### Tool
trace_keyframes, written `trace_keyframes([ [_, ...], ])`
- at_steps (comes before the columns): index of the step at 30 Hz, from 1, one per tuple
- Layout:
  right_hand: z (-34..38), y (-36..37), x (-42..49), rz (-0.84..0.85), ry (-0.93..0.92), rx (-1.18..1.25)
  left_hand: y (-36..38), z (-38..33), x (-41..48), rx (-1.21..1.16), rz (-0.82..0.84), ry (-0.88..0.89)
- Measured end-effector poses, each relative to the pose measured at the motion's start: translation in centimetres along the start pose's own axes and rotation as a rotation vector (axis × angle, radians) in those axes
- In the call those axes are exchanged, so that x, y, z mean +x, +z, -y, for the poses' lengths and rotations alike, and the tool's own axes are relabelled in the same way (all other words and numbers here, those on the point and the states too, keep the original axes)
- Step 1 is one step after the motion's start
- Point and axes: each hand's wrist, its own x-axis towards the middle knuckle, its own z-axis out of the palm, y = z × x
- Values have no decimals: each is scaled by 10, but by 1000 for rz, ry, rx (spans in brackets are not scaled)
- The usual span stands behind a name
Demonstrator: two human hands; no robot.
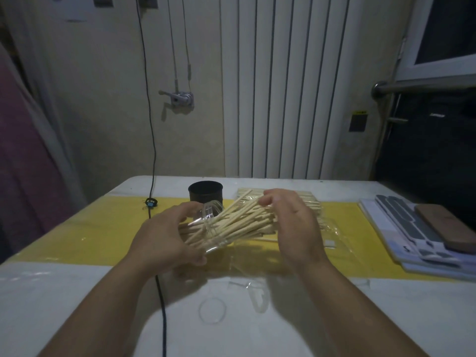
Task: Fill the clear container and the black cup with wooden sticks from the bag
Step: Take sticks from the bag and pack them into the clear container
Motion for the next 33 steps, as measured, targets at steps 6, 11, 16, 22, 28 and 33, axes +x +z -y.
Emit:
trace_keyframes([
  [6, -2, -6, 5, -92, -5, -23, 0, -1, 0, -1, 3, -5],
  [11, -4, -19, 10, -101, 85, -115, 0, 0, 0, -19, -15, -35],
  [16, -18, -28, 14, 131, 181, -422, 2, 2, 1, -53, -60, -74],
  [22, -51, -25, 12, 543, 269, -790, 2, 5, 4, -138, -61, -96],
  [28, -75, -22, 14, 617, 196, -1064, 1, 7, 3, -174, -60, -105],
  [33, -78, -4, 23, 558, 133, -1238, 0, 7, 4, -205, -58, -113],
])
